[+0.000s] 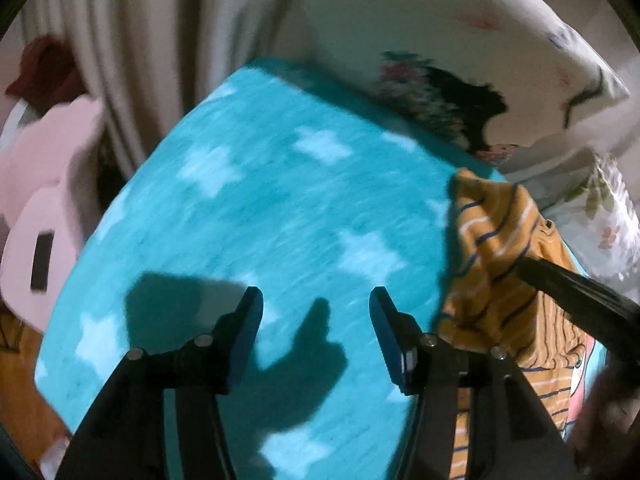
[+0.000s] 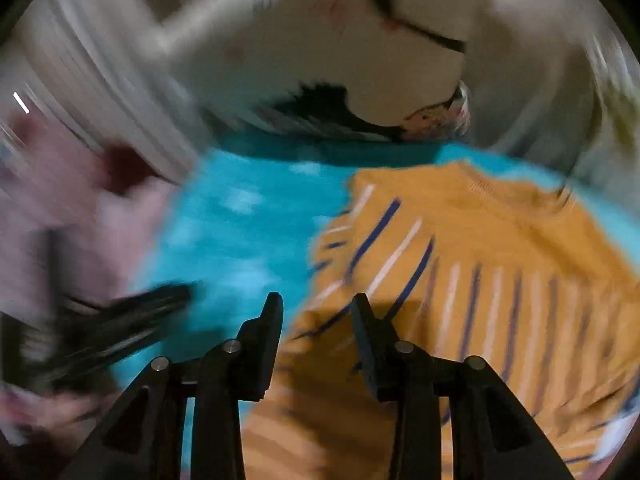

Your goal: Fold small clothes

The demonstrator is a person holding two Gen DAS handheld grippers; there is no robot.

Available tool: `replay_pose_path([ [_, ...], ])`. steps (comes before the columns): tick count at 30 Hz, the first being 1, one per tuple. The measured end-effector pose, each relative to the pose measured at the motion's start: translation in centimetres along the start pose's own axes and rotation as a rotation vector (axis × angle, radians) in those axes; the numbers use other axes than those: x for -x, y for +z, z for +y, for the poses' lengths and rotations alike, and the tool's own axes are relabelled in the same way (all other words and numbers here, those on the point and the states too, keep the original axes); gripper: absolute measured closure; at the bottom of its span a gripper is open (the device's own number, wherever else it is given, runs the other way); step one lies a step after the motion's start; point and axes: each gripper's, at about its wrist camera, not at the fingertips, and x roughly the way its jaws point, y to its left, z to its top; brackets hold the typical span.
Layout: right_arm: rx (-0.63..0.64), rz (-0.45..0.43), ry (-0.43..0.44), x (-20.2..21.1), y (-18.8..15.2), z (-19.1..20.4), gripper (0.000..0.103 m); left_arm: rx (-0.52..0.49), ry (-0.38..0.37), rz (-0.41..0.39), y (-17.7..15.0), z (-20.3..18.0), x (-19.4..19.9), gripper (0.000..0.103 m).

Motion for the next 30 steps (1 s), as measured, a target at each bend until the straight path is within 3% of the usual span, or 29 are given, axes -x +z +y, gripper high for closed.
replay_pose_path([
  [3, 0.033, 0.097, -0.139, -5.7, 1.1, 0.5, 0.064, 0.036, 0.012, 0.007, -0.9, 2.0, 0.5, 0.049],
  [5, -0.016, 0.16, -0.151, -8.6, 1.0, -0.4, 0.063, 0.053, 0.018, 0.007, -1.3, 3.2, 0.9, 0.048],
  [7, -0.05, 0.103, -0.151, -8.5, 1.1, -0.8, 0.066, 0.082, 0.026, 0.01, -1.8, 4.6, 1.2, 0.048],
  [9, -0.072, 0.085, -0.13, -8.2, 1.2, -1.1, 0.096, 0.108, 0.021, 0.014, -2.2, 5.6, 1.5, 0.047],
  [18, -0.02, 0.091, 0.059, -9.2, 3.3, 3.7, 0.096, 0.158, 0.028, 0.018, -3.7, 7.8, 2.5, 0.046],
  [20, -0.001, 0.117, 0.07, -10.7, 3.5, 5.5, 0.095, 0.145, 0.035, 0.018, -3.8, 7.6, 2.6, 0.046],
  [23, -0.042, 0.144, 0.084, -11.9, 3.3, 5.2, 0.092, 0.117, 0.035, 0.017, -3.8, 6.9, 2.7, 0.044],
  [28, -0.135, 0.07, 0.188, -6.5, 1.9, 1.7, 0.09, 0.087, 0.011, 0.016, -3.9, 5.2, 2.8, 0.043],
  [30, -0.168, -0.001, 0.185, -2.0, 0.4, -1.3, 0.08, 0.091, 0.004, 0.01, -4.1, 4.7, 3.1, 0.043],
])
